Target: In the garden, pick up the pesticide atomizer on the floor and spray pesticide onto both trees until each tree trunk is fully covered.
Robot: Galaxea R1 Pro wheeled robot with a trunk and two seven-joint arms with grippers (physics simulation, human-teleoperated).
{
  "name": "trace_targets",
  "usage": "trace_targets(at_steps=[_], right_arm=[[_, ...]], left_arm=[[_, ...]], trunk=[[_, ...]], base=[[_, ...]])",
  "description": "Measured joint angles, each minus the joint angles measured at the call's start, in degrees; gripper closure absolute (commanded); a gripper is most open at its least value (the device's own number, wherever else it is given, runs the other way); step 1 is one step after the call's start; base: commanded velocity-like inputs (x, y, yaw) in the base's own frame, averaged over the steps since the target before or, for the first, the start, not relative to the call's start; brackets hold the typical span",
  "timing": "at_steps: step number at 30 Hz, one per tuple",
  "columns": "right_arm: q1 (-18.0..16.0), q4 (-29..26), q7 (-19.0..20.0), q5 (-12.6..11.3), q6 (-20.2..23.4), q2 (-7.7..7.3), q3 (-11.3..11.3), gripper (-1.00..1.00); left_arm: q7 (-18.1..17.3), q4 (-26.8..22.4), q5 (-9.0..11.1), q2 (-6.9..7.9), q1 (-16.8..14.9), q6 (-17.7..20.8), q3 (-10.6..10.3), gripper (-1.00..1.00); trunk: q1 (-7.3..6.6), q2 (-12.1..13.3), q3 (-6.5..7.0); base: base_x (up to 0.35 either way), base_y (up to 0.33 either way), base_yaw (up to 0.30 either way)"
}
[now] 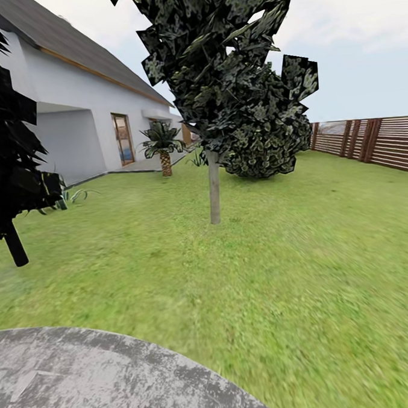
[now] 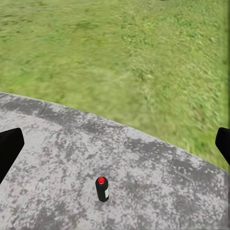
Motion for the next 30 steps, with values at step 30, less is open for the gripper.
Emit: trace_targets(at_steps=[30], right_arm=[[0.0, -0.34, -0.01, 0.24, -0.15, 0.19, 0.02, -1.0]], left_arm=[[0.0, 0.0, 0.0, 0.0, 0.0, 0.0, -0.01, -1.0]], trunk=[[0.0, 0.0, -0.35]], base=[[0.0, 0.0, -0.004]])
